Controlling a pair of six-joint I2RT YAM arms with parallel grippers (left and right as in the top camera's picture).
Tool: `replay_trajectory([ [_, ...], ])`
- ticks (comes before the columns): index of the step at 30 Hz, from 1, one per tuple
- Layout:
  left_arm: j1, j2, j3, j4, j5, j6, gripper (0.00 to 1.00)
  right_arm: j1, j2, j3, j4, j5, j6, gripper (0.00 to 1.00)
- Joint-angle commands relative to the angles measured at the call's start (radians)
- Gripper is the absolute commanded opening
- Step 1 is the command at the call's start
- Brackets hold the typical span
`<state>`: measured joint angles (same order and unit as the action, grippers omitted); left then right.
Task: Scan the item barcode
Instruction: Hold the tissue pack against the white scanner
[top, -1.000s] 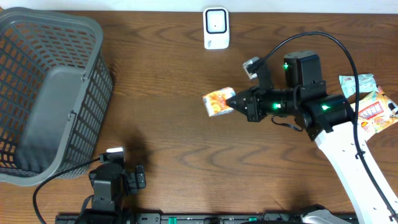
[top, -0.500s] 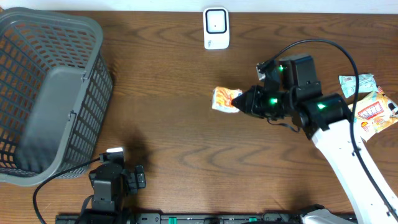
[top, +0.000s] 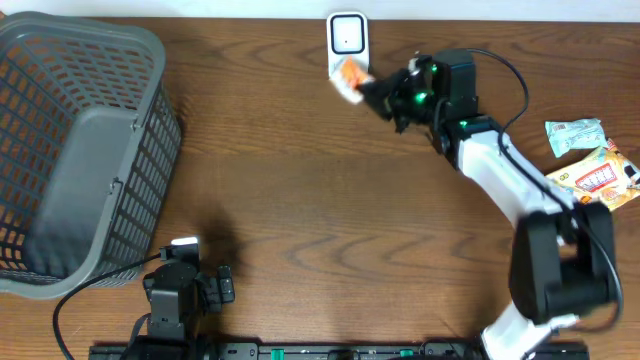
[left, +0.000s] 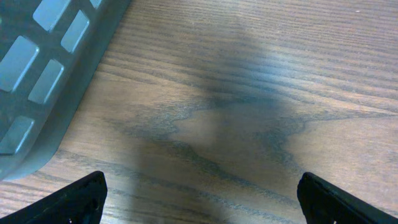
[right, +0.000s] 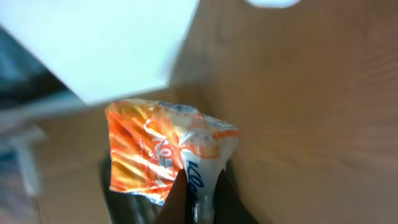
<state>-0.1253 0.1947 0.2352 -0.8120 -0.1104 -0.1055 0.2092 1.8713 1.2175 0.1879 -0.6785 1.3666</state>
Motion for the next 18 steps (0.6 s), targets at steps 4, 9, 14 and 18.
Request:
replay_trajectory([
  [4, 0.002, 0.000, -0.005, -0.018, -0.005, -0.005, 0.98, -0.039, 0.208, 0.089, 0.194, -0.070, 0.355, 0.01],
  [9, 0.002, 0.000, -0.005, -0.018, -0.005, -0.005, 0.98, -0.030, 0.386, 0.262, 0.305, -0.123, 0.455, 0.01],
  [14, 0.002, 0.000, -0.005, -0.018, -0.005, -0.005, 0.98, -0.012, 0.502, 0.477, 0.258, -0.143, 0.467, 0.01],
  [18, 0.002, 0.000, -0.005, -0.018, -0.005, -0.005, 0.98, -0.006, 0.533, 0.565, 0.135, -0.101, 0.488, 0.01],
])
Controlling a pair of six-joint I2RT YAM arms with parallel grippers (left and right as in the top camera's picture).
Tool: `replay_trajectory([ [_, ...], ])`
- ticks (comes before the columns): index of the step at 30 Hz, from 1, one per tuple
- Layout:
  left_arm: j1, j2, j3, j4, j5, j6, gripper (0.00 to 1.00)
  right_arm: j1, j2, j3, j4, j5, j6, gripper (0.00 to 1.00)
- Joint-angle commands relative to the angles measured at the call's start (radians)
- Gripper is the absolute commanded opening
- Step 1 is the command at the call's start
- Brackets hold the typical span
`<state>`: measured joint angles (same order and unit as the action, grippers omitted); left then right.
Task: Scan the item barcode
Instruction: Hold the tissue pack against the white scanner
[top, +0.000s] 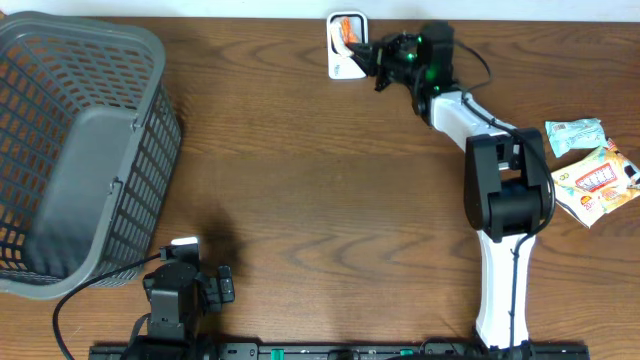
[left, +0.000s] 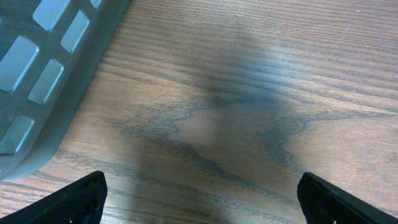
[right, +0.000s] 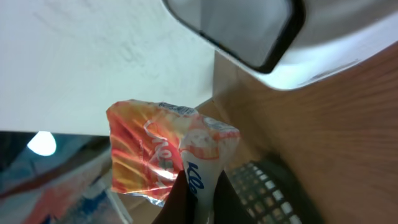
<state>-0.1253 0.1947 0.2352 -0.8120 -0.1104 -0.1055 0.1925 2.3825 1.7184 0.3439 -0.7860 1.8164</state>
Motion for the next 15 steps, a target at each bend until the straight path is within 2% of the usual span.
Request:
replay_trajectory([
  [1, 0.002, 0.000, -0.005, -0.018, -0.005, -0.005, 0.98, 0.012, 0.026, 0.071, -0.023, 0.011, 0.038, 0.01],
  [5, 0.002, 0.000, -0.005, -0.018, -0.005, -0.005, 0.98, 0.017, 0.026, 0.072, -0.065, 0.045, 0.037, 0.01],
  [10, 0.002, 0.000, -0.005, -0.018, -0.005, -0.005, 0.98, 0.018, 0.026, 0.072, -0.196, 0.078, 0.033, 0.01],
  [15, 0.002, 0.000, -0.005, -0.018, -0.005, -0.005, 0.98, 0.022, 0.026, 0.072, -0.209, 0.127, 0.026, 0.01],
])
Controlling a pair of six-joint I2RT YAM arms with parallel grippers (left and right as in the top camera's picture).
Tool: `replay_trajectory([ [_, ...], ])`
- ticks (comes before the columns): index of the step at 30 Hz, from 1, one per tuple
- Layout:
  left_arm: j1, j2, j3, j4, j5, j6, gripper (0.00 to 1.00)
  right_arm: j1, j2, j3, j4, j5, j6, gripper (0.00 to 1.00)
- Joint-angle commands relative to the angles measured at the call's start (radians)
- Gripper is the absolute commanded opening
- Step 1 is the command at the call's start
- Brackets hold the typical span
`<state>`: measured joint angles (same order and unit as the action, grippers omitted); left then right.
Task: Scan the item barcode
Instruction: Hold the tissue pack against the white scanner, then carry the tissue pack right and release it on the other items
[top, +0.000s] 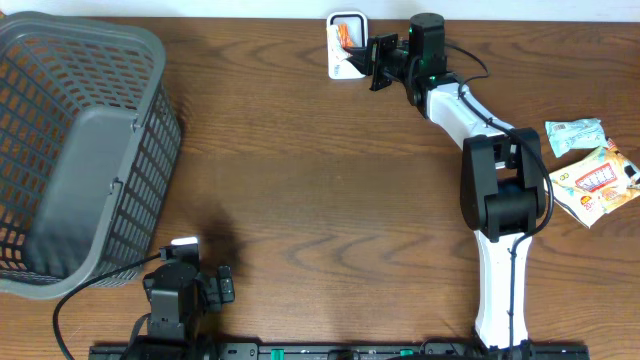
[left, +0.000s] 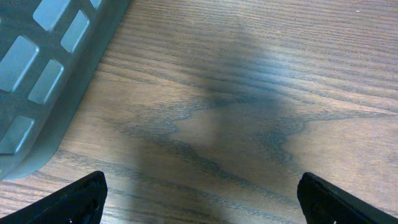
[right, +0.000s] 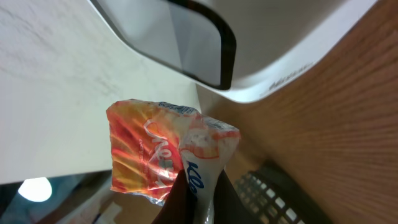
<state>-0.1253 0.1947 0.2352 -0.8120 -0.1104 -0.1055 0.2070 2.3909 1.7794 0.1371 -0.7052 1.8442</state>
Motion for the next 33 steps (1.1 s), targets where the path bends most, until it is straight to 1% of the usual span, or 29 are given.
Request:
replay_trajectory([
  [1, 0.002, 0.000, -0.005, -0.018, -0.005, -0.005, 0.98, 0.007, 0.017, 0.011, -0.003, 0.053, -0.002, 0.01],
  [17, 0.002, 0.000, -0.005, -0.018, -0.005, -0.005, 0.98, 0.037, 0.017, 0.011, -0.024, 0.131, 0.008, 0.01],
  [18, 0.002, 0.000, -0.005, -0.018, -0.005, -0.005, 0.98, 0.036, 0.017, 0.011, -0.004, 0.121, -0.035, 0.01],
  [20, 0.002, 0.000, -0.005, -0.018, -0.005, -0.005, 0.98, 0.034, 0.011, 0.014, 0.084, 0.116, -0.273, 0.01],
  [21, 0.002, 0.000, -0.005, -0.018, -0.005, -0.005, 0.98, 0.037, 0.002, 0.016, 0.088, 0.118, -0.382, 0.01],
  [23, 0.002, 0.000, -0.005, -0.018, -0.005, -0.005, 0.98, 0.044, -0.027, 0.018, 0.021, 0.136, -0.498, 0.01],
  [25, 0.002, 0.000, -0.005, -0.018, -0.005, -0.005, 0.98, 0.049, -0.080, 0.018, -0.097, 0.186, -0.618, 0.01],
  [28, 0.002, 0.000, -0.005, -0.018, -0.005, -0.005, 0.98, 0.048, -0.167, 0.018, -0.290, 0.298, -0.748, 0.01],
  [31, 0.002, 0.000, -0.005, -0.018, -0.005, -0.005, 0.98, 0.040, -0.276, 0.018, -0.526, 0.451, -0.867, 0.01],
  [33, 0.002, 0.000, -0.005, -0.018, -0.005, -0.005, 0.98, 0.030, -0.338, 0.018, -0.666, 0.589, -0.924, 0.01],
])
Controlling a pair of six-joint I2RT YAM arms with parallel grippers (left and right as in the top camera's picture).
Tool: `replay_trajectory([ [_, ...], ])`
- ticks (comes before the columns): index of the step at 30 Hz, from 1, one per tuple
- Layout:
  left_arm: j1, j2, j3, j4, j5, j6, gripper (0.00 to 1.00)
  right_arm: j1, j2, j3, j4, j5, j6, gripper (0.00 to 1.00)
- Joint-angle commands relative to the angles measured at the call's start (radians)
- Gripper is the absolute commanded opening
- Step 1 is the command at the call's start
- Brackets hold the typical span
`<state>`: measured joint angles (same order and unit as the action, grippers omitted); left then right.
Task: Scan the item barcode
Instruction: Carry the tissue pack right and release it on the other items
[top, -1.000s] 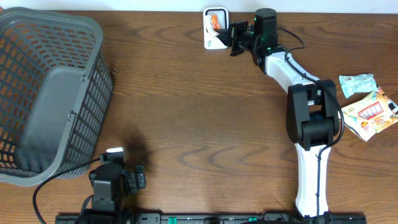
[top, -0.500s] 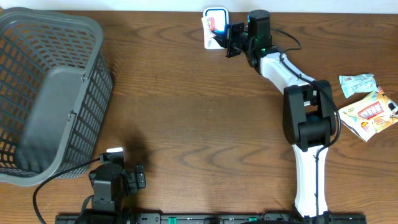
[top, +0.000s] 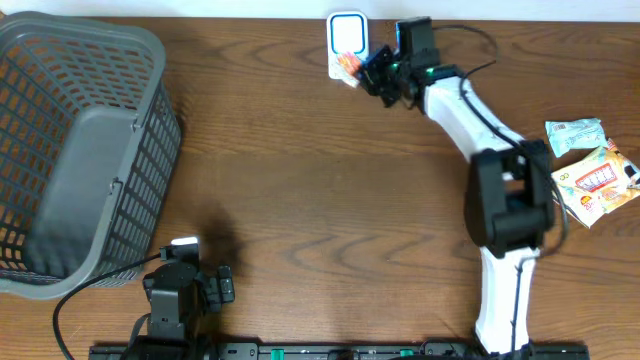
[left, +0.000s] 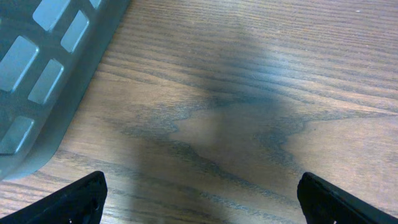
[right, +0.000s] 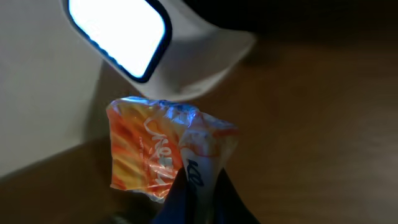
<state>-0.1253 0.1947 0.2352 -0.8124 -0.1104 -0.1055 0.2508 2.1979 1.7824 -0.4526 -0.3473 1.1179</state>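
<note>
A white barcode scanner (top: 346, 40) with a bright lit window (right: 118, 34) stands at the table's far edge. My right gripper (top: 375, 76) is shut on an orange and white packet (top: 350, 66) (right: 165, 149), held just in front of the scanner at its right side. In the right wrist view the dark fingers (right: 186, 196) pinch the packet's lower edge. My left gripper (left: 199, 199) rests open over bare wood near the front left, holding nothing.
A large grey mesh basket (top: 75, 140) fills the left side; its corner (left: 37, 68) shows in the left wrist view. Two more packets (top: 590, 160) lie at the right edge. My right arm (top: 500, 190) stretches across the right half of the table.
My right gripper has drawn the packet back from the scanner's face, a little toward the front and right. The scanner window now shows bright white. The left arm has not moved.
My right gripper held the orange packet just below the scanner. Then it had the packet raised against the scanner's face, and stayed there at the following moment. Now the packet sits slightly back from the scanner, still gripped. The left arm stayed parked throughout.
</note>
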Motion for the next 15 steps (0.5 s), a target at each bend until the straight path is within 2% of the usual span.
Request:
replay_trajectory([
  [1, 0.002, 0.000, -0.005, -0.017, -0.005, -0.005, 0.98, -0.021, -0.174, 0.015, -0.142, 0.304, -0.217, 0.01],
  [5, 0.002, 0.000, -0.005, -0.017, -0.005, -0.005, 0.98, -0.066, -0.247, 0.015, -0.404, 0.603, -0.222, 0.01],
  [9, 0.002, 0.000, -0.005, -0.017, -0.005, -0.005, 0.98, -0.141, -0.246, 0.003, -0.636, 0.914, -0.222, 0.01],
  [12, 0.002, 0.000, -0.005, -0.017, -0.005, -0.005, 0.98, -0.209, -0.223, -0.039, -0.688, 1.032, -0.222, 0.01],
  [15, 0.002, 0.000, -0.005, -0.017, -0.005, -0.005, 0.98, -0.284, -0.195, -0.111, -0.660, 1.069, -0.221, 0.01],
])
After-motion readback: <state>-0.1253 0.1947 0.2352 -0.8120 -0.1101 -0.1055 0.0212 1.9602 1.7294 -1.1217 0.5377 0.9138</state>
